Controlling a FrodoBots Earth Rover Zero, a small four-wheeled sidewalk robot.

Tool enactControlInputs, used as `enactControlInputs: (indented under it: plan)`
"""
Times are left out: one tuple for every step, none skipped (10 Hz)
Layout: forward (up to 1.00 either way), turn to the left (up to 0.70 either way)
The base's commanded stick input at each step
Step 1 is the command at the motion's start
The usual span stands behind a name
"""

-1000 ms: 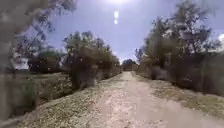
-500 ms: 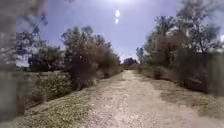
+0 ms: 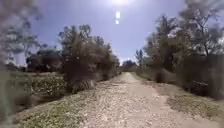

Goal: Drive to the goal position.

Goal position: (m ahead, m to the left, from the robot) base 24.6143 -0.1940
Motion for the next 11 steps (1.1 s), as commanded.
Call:
enactControlInputs:
  plan:
    - [0.70, 0.00]
    - [0.70, 0.00]
    - [0.70, 0.00]
    - [0.70, -0.02]
    - [0.70, -0.25]
    - [0.70, -0.35]
    - [0.70, -0.35]
    - [0.70, -0.35]
    - [0.70, -0.35]
    - [0.70, -0.35]
    - [0.70, -0.35]
